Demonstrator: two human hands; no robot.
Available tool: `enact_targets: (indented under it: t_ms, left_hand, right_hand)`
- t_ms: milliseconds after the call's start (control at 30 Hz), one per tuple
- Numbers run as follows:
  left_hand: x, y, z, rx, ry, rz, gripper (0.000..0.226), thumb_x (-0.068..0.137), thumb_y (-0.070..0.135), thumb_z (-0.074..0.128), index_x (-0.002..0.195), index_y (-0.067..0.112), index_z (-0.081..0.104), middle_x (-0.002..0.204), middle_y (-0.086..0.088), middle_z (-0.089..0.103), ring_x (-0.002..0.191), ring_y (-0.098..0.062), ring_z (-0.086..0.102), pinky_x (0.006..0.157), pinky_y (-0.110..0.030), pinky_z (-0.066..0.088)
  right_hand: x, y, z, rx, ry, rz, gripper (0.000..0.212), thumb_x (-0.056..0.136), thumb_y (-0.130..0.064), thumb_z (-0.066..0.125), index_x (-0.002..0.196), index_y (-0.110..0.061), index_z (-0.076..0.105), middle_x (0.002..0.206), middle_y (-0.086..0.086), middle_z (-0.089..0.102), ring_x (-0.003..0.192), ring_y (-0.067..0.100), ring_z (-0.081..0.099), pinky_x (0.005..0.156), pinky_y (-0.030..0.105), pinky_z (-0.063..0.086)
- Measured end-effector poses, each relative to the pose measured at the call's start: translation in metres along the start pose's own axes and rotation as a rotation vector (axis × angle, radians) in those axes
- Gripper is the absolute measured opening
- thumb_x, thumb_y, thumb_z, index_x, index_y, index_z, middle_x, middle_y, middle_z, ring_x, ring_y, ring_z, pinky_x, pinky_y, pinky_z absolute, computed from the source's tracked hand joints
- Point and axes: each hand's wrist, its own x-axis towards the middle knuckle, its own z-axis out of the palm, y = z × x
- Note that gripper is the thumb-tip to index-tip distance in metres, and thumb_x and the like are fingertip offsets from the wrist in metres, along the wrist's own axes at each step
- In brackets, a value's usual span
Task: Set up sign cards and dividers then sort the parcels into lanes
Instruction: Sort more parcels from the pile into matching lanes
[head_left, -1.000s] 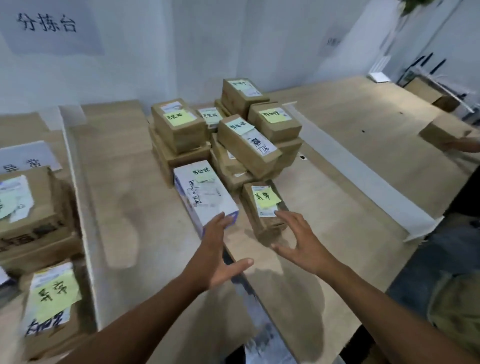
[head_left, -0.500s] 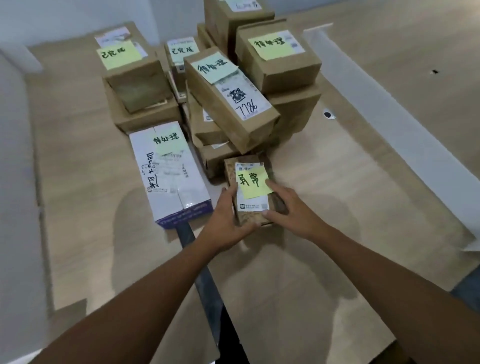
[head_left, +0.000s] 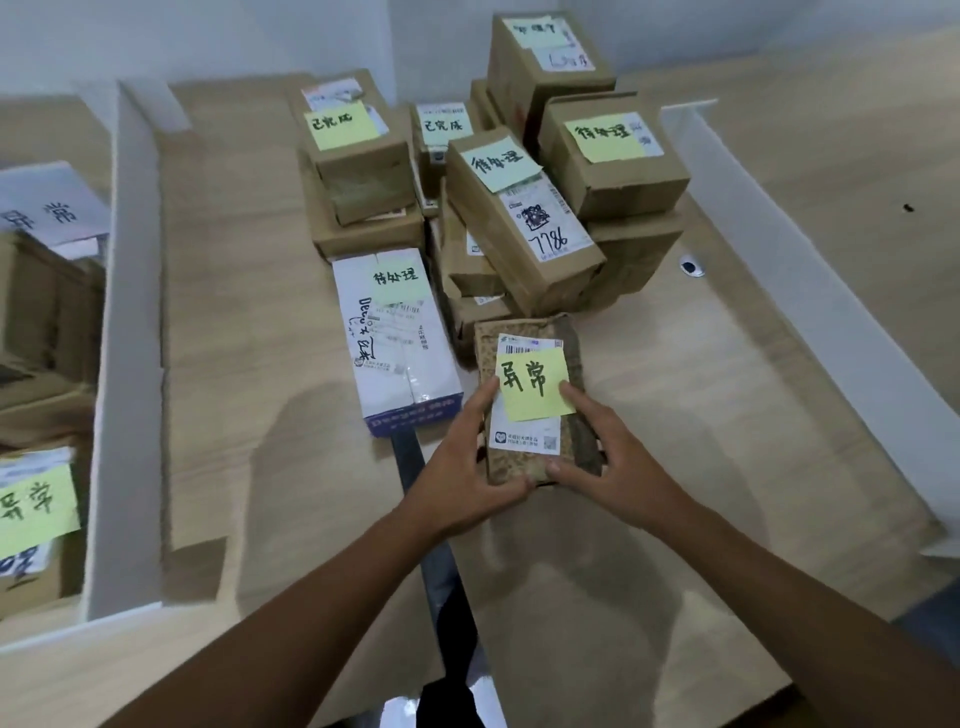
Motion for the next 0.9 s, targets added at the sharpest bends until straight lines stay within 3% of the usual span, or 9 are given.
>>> enact_targets:
  t_ms: [100, 167, 367, 433, 567, 667, 767, 900]
  left_hand:
    - [-0.035, 0.013, -0.030, -0.008, 0.017, 0.042, 0.112, 0.081, 0.026, 0.087, 0.158, 0.052, 0.010, 0.160, 0.016, 0.036, 0.139, -0.001, 0.046, 0.103, -0.019, 0.049]
    - [-0.063, 0.019, -0.058, -0.021, 0.043, 0.050, 0.112, 0.080, 0.025, 0.087, 0.157, 0.054, 0.010, 0.156, 0.025, 0.039, 0.137, 0.000, 0.048, 0.103, -0.020, 0.050]
    - [-0.180, 0.019, -0.154, 0.007, 0.183, 0.070, 0.118, 0.078, 0.030, 0.091, 0.158, 0.051, 0.006, 0.153, 0.036, 0.035, 0.140, 0.005, 0.042, 0.103, -0.011, 0.043]
    - [-0.228, 0.011, -0.189, 0.006, 0.253, 0.051, 0.119, 0.078, 0.029, 0.090, 0.157, 0.054, 0.005, 0.152, 0.038, 0.034, 0.139, 0.008, 0.041, 0.101, -0.010, 0.044]
    - [-0.320, -0.011, -0.258, -0.004, 0.373, 0.008, 0.119, 0.075, 0.034, 0.091, 0.155, 0.059, 0.006, 0.151, 0.032, 0.043, 0.136, 0.006, 0.048, 0.103, -0.024, 0.051]
    - [-0.371, -0.028, -0.301, -0.012, 0.427, -0.022, 0.118, 0.076, 0.029, 0.091, 0.153, 0.062, 0.007, 0.142, 0.036, 0.050, 0.130, 0.009, 0.051, 0.094, -0.021, 0.055]
    - [-0.399, -0.039, -0.334, 0.015, 0.441, -0.059, 0.119, 0.076, 0.034, 0.091, 0.153, 0.062, 0.005, 0.139, 0.040, 0.049, 0.128, 0.010, 0.052, 0.094, -0.022, 0.056]
    - [-0.389, -0.051, -0.369, 0.066, 0.405, -0.077, 0.118, 0.074, 0.046, 0.090, 0.153, 0.063, 0.004, 0.141, 0.042, 0.046, 0.128, 0.010, 0.052, 0.102, -0.031, 0.055]
  right_hand:
    - [-0.013, -0.042, 0.007, 0.010, -0.076, -0.061, 0.099, 0.077, -0.052, 0.082, 0.153, -0.057, 0.019, 0.154, -0.018, 0.033, 0.137, -0.003, 0.043, 0.098, 0.016, 0.050]
    - [-0.017, -0.073, 0.024, -0.017, -0.109, -0.112, 0.110, 0.075, -0.048, 0.086, 0.155, -0.054, 0.012, 0.159, -0.018, 0.028, 0.136, -0.005, 0.043, 0.097, 0.015, 0.051]
    - [-0.028, -0.170, 0.124, -0.021, -0.194, -0.258, 0.119, 0.076, -0.039, 0.089, 0.159, -0.046, 0.003, 0.159, -0.016, 0.031, 0.138, 0.004, 0.046, 0.098, 0.036, 0.056]
    - [-0.034, -0.203, 0.169, 0.012, -0.252, -0.295, 0.117, 0.077, -0.040, 0.089, 0.159, -0.047, 0.005, 0.158, -0.019, 0.034, 0.137, 0.003, 0.047, 0.098, 0.033, 0.056]
    - [-0.044, -0.268, 0.262, 0.019, -0.352, -0.350, 0.118, 0.075, -0.044, 0.090, 0.158, -0.050, 0.005, 0.153, -0.026, 0.035, 0.131, -0.005, 0.049, 0.095, 0.022, 0.055]
    - [-0.046, -0.306, 0.321, 0.020, -0.413, -0.362, 0.119, 0.074, -0.046, 0.089, 0.157, -0.051, 0.004, 0.152, -0.023, 0.036, 0.128, -0.009, 0.048, 0.094, 0.018, 0.053]
    - [-0.044, -0.330, 0.360, 0.010, -0.442, -0.364, 0.118, 0.075, -0.044, 0.089, 0.158, -0.049, 0.005, 0.154, -0.022, 0.036, 0.130, -0.011, 0.046, 0.099, 0.020, 0.052]
    - [-0.019, -0.336, 0.385, 0.004, -0.441, -0.336, 0.116, 0.075, -0.052, 0.087, 0.156, -0.054, 0.005, 0.148, -0.039, 0.037, 0.131, -0.012, 0.046, 0.103, 0.020, 0.049]
